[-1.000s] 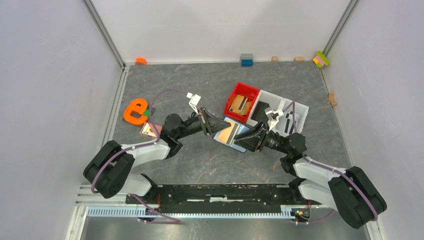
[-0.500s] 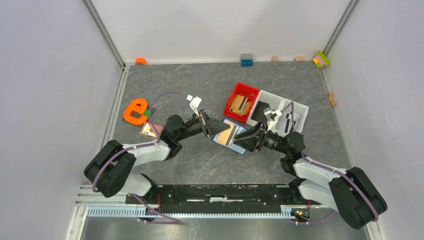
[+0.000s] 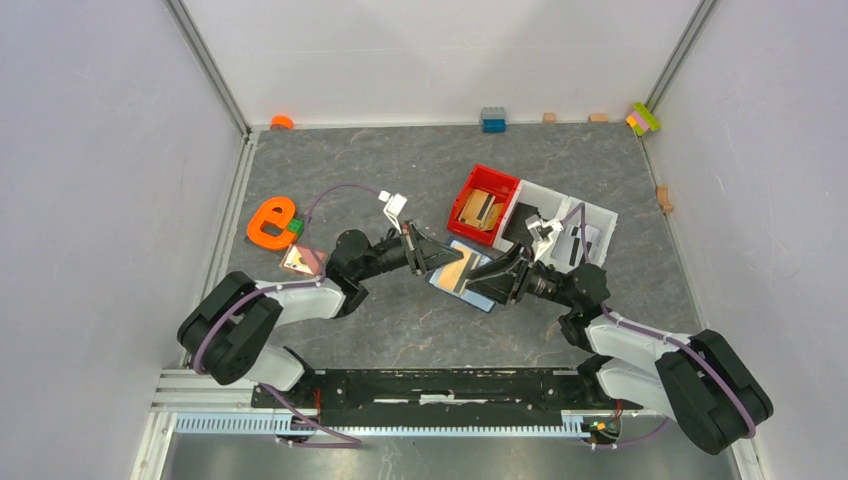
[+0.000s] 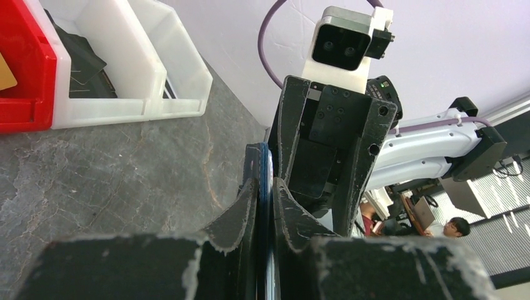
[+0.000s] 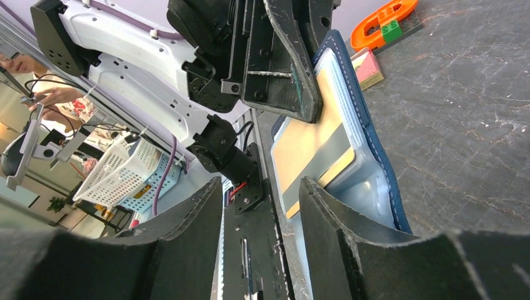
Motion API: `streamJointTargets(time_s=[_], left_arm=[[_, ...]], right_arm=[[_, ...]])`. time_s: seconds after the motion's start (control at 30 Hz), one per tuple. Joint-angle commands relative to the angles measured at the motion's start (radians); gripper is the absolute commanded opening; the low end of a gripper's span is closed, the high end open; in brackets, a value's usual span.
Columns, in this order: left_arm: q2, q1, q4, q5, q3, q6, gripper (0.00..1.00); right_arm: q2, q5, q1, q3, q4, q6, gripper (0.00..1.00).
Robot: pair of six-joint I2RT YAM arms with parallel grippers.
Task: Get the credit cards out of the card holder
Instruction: Remove the credit card from the card holder.
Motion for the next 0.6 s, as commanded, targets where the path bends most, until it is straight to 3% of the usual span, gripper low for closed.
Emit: streamJointTargets(time_s=[0.0, 0.43, 0.57], left_arm=[[-0.053, -0.005, 0.078, -0.019, 0.000, -0.003, 0.07], [-0.110, 0.000, 0.109, -0.057, -0.041, 0.007, 0.07], [-0.124, 0.002, 0.085, -0.073, -0.046, 0.021, 0.06]], right_arm=[[0.009, 0.011, 0.004, 0.042, -0.028, -0.034, 0.54], [0.019, 0.011, 0.004, 0.057, -0.079, -0.058, 0.57], [-0.047, 0.064, -0.008, 0.031, -0.118, -0.095, 0.56]])
